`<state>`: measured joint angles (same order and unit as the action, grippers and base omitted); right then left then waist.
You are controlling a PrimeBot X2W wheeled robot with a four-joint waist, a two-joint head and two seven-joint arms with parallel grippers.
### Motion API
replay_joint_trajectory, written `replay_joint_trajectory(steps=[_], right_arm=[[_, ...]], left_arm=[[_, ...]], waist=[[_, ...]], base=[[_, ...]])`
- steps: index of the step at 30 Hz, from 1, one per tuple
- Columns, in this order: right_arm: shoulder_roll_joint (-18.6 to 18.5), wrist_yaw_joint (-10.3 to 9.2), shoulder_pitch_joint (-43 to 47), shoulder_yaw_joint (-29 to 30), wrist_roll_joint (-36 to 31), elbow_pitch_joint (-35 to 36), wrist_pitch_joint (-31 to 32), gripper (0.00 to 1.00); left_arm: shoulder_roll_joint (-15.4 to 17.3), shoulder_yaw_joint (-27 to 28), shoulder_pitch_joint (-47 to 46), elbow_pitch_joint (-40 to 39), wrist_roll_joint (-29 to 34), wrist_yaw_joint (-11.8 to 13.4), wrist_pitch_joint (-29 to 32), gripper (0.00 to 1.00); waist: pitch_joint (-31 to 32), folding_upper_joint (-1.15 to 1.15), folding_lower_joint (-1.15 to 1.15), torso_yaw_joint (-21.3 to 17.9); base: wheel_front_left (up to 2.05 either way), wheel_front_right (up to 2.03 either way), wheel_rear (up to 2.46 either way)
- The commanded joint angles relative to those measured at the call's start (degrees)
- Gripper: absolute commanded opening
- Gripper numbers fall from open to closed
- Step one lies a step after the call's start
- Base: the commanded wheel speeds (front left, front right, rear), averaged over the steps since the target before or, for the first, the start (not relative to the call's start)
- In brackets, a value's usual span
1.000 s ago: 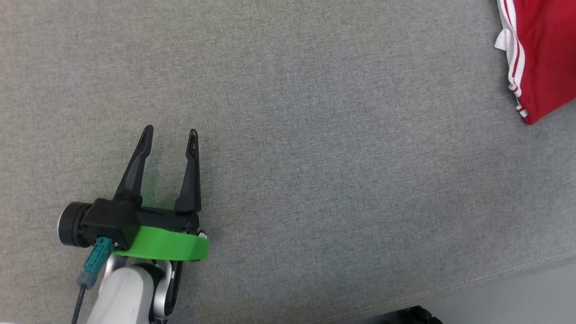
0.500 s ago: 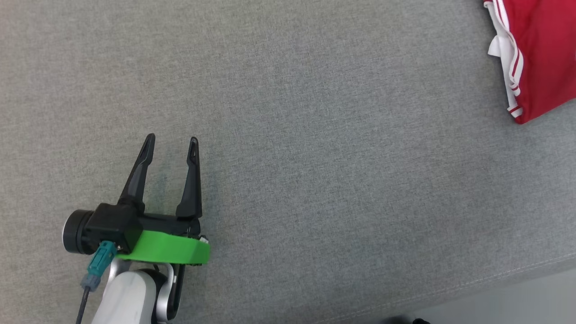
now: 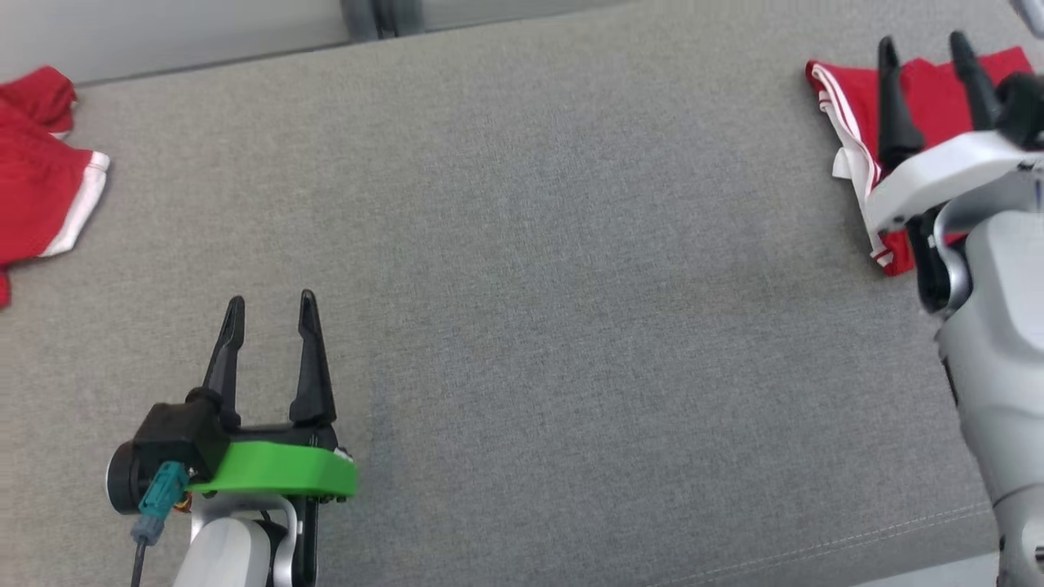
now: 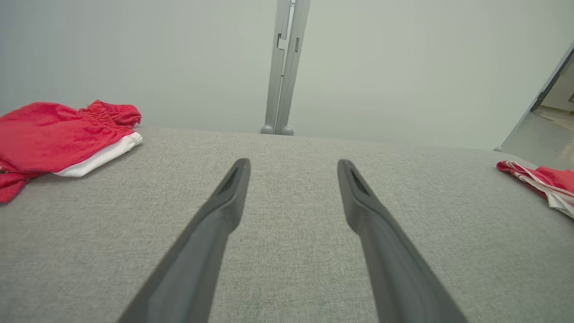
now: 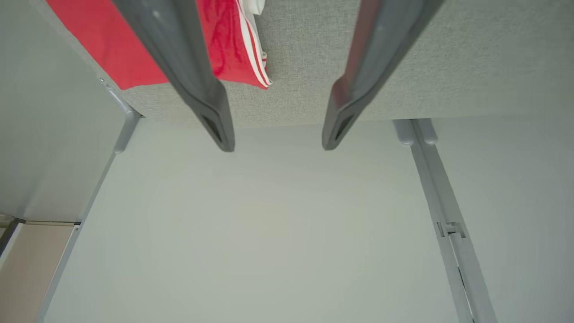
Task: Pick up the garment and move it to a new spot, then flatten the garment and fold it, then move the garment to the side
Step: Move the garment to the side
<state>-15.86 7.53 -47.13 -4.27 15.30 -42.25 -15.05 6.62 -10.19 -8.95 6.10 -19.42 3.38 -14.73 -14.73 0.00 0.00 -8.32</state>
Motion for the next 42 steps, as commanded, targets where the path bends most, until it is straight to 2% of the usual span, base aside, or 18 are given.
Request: replay_joint_trajectory(steps=[1, 12, 21, 29, 42], right_arm=[[0.4, -0.08, 3.1, -0.2, -0.2, 1.9, -0.2, 1.0], [9.3, -0.08, 25.8, 0.0, -1.5, 18.7, -0.2, 1.0], [12.4, -0.07, 39.2, -0.3, -3.3, 28.7, -0.2, 1.0], [12.9, -0.07, 43.5, 1.0, -2.4, 31.8, -0.2, 1.0], [13.0, -0.07, 43.6, 0.4, -1.4, 30.4, -0.2, 1.0]], left_arm=[[-0.3, 0.4, 1.4, 0.5, -0.7, 0.2, -0.4, 1.0], [-2.4, 2.8, 9.5, 0.4, -0.7, -0.2, -0.4, 1.0], [-3.2, 4.3, 13.7, 0.5, -1.2, -0.8, -0.4, 1.0], [-3.5, 3.9, 14.1, 1.6, -1.5, -0.9, -0.4, 1.0], [-3.7, 4.0, 12.7, 2.3, -1.1, -1.3, -0.4, 1.0]], waist=[[6.8, 0.0, 0.0, 2.2], [15.0, 0.0, 0.0, 4.9], [16.2, 0.0, 0.0, 6.2], [16.3, 0.0, 0.0, 6.5], [16.0, 0.0, 0.0, 6.5]], base=[[0.0, 0.0, 0.0], [0.0, 0.0, 0.0], [0.0, 0.0, 0.0], [0.0, 0.0, 0.0], [0.0, 0.0, 0.0]])
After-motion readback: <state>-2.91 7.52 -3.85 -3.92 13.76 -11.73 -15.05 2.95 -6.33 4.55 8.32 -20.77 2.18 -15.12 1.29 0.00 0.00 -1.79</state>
